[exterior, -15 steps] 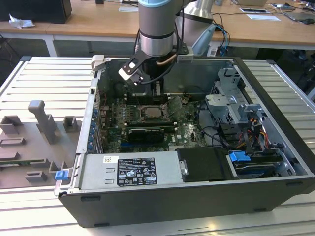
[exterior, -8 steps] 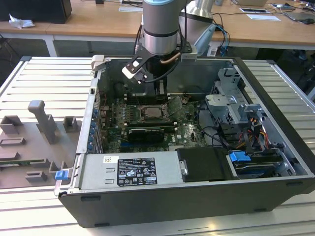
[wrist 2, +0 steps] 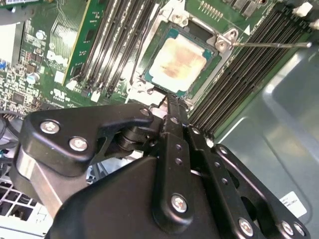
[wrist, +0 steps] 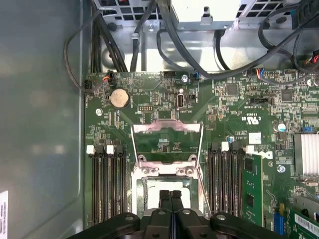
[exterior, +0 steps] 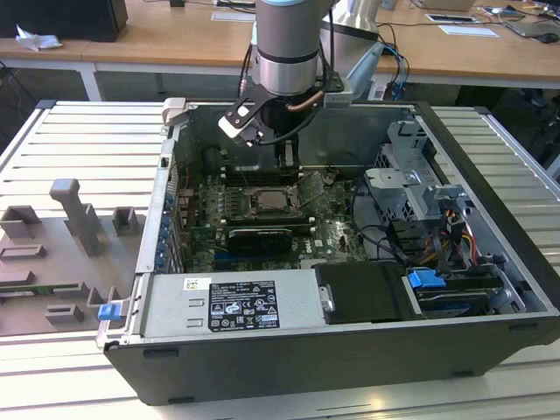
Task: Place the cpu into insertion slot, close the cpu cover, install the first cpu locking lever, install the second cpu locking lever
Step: 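Close the cpu cover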
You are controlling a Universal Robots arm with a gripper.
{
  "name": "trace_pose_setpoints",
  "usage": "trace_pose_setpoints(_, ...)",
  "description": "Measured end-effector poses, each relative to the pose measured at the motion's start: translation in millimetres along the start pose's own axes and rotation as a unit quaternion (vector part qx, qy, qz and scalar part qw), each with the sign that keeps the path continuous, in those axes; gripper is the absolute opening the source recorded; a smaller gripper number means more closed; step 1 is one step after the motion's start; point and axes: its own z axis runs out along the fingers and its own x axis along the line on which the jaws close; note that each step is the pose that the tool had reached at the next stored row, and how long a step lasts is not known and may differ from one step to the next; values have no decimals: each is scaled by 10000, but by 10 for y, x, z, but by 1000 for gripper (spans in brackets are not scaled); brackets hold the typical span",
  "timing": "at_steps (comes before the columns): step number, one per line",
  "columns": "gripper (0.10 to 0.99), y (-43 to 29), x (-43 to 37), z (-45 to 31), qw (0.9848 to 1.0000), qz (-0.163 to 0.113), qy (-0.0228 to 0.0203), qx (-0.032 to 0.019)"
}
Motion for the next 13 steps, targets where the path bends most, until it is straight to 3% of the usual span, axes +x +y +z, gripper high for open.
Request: trace_pose_setpoints(13, 106, 56, 3, -56, 10000, -1, -9, 0)
